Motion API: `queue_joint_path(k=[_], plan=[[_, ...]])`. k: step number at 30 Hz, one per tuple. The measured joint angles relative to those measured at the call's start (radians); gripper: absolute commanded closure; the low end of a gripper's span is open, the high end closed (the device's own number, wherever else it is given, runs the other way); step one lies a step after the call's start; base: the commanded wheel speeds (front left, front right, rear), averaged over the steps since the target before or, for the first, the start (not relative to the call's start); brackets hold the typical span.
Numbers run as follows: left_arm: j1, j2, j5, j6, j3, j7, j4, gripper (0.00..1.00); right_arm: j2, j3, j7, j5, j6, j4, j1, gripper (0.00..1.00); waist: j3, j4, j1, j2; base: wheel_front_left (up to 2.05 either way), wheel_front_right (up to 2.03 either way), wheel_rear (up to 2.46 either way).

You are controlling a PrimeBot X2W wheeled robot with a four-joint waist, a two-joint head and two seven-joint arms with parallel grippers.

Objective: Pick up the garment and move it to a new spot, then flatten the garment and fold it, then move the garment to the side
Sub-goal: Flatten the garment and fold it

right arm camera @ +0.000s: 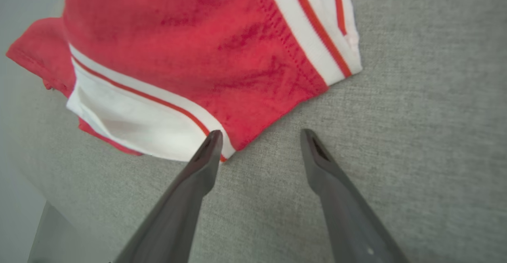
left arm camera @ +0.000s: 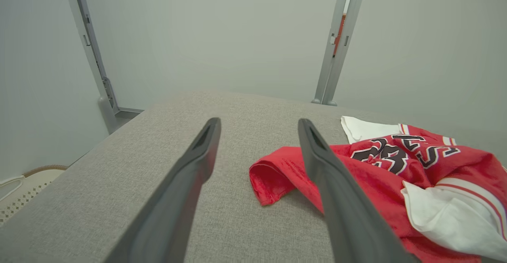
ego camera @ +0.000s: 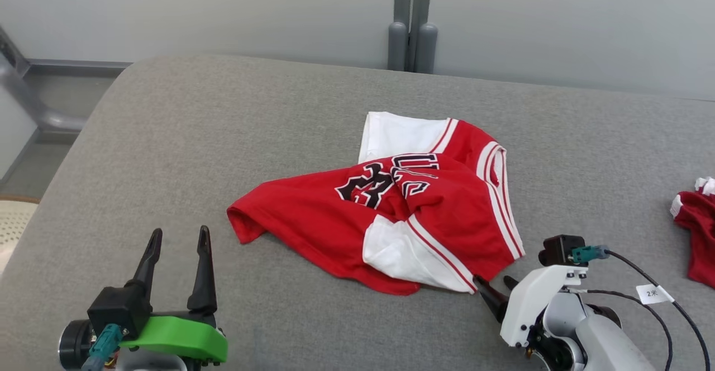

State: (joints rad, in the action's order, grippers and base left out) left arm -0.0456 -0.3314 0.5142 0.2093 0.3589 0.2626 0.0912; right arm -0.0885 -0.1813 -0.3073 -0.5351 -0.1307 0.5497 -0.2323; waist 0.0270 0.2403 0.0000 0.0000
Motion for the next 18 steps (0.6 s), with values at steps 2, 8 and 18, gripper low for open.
queue_joint_path(k=[2,8,18], plan=[[-0.005,0.004,-0.001,-0.009,-0.002,0.000,0.009,0.00,0.007,0.029,-0.010,0.016,0.000,0.022,-0.012,0.00,0.005,0.023,0.0000,0.0000,0.00,0.00,0.00],[-0.012,0.020,-0.009,-0.026,-0.023,0.000,0.024,0.00,0.024,0.054,0.007,0.032,0.000,0.032,-0.036,0.73,0.030,0.072,0.0000,0.0000,0.00,0.00,0.00],[-0.012,0.041,-0.023,-0.052,-0.045,0.000,0.040,0.00,0.002,0.074,0.026,0.010,0.000,-0.087,-0.040,1.00,0.043,0.020,0.0000,0.0000,0.00,0.00,0.00]])
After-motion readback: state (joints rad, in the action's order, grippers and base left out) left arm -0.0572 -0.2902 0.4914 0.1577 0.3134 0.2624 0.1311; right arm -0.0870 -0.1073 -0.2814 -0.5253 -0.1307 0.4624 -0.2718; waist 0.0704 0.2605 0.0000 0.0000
